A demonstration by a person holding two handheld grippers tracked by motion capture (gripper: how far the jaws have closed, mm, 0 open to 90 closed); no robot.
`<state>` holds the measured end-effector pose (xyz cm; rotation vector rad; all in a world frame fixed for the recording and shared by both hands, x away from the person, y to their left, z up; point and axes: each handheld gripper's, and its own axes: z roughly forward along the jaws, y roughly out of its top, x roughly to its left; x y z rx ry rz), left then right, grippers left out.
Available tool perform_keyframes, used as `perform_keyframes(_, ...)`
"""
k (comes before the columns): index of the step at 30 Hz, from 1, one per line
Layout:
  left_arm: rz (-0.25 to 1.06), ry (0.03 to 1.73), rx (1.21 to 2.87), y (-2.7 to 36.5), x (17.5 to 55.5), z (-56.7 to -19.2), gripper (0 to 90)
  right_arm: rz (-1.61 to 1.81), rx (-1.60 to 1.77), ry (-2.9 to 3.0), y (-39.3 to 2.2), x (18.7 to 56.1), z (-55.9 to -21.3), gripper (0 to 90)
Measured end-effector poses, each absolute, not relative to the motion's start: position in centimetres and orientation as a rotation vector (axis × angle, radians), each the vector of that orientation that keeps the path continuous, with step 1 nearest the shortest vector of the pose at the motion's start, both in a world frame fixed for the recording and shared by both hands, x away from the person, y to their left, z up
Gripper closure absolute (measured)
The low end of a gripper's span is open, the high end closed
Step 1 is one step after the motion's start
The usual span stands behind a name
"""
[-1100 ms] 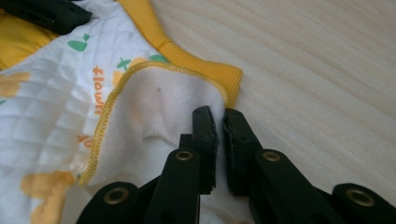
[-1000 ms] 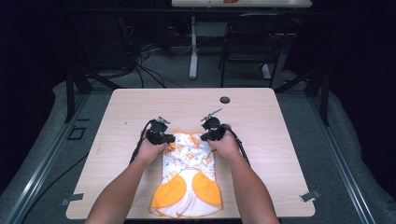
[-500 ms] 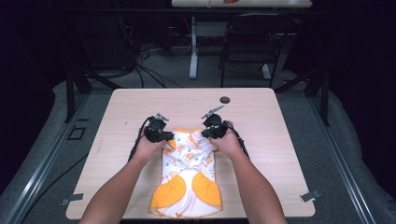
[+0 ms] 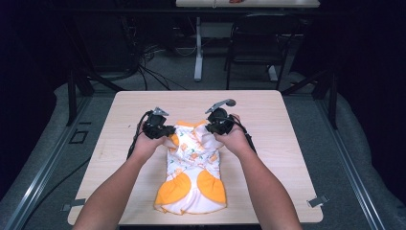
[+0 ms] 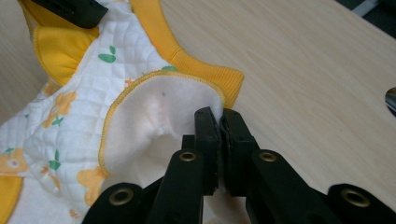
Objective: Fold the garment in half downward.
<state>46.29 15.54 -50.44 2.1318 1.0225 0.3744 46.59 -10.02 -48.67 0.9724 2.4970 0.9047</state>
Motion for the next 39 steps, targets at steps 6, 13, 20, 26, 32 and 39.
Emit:
perform_keyframes(6, 0.4, 1.0, 2.108, 15.7, 46.3, -48.9, 84.0, 0.91, 0.944, 2.463, -9.9, 46.6, -47.0, 86.0)
perform_keyframes(13, 0.455, 0.962, 2.078, 15.8, 46.0, -47.2, 84.0, 0.946, 0.912, 2.397, -10.1, 46.3, -44.8, 86.1)
perform_keyframes(20, 0.459, 0.92, 2.083, 15.9, 45.3, -46.9, 84.0, 0.926, 0.851, 2.407, -10.0, 45.4, -44.8, 86.0)
perform_keyframes(26, 0.454, 0.894, 2.077, 15.9, 44.6, -47.0, 84.0, 0.948, 0.834, 2.418, -10.6, 44.5, -45.0, 86.0)
perform_keyframes(32, 0.445, 0.866, 2.077, 15.6, 43.7, -47.3, 84.0, 0.967, 0.807, 2.424, -11.3, 43.2, -45.3, 85.9)
perform_keyframes(39, 0.417, 0.841, 2.09, 15.5, 42.4, -47.7, 84.0, 0.972, 0.784, 2.451, -11.9, 41.8, -45.8, 85.9)
